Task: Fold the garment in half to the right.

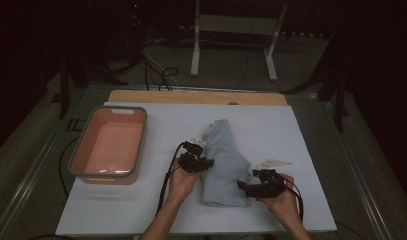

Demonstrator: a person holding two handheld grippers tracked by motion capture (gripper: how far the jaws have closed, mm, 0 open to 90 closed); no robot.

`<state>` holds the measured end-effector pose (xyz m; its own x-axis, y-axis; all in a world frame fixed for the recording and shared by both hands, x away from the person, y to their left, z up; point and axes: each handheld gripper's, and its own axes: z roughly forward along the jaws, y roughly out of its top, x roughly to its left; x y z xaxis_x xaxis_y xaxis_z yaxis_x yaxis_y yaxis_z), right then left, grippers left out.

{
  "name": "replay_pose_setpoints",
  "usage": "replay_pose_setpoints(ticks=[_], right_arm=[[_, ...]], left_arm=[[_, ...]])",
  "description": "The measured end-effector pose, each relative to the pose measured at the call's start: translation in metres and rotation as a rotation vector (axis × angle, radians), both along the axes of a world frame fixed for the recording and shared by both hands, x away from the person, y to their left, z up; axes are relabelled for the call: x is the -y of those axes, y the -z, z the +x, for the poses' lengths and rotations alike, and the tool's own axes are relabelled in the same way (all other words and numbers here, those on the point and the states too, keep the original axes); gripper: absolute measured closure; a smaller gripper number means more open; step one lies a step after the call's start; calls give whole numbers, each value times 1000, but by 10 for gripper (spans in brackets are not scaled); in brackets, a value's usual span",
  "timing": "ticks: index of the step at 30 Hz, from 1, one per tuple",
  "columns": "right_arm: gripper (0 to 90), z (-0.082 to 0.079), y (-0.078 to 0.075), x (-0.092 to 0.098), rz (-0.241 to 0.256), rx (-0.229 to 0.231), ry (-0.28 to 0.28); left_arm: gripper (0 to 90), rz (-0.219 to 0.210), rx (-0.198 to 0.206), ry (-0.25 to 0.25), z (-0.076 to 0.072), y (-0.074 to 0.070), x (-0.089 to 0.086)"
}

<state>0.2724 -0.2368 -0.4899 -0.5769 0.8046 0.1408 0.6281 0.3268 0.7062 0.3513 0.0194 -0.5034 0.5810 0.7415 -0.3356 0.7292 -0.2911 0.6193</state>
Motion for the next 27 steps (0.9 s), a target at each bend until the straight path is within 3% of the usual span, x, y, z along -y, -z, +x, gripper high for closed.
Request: replay_pose_setpoints(ticks=[27], right_arm=[[240,6,23,-16,-65,-81,-6]], left_arm=[[777,-3,-8,2,1,3,-1]])
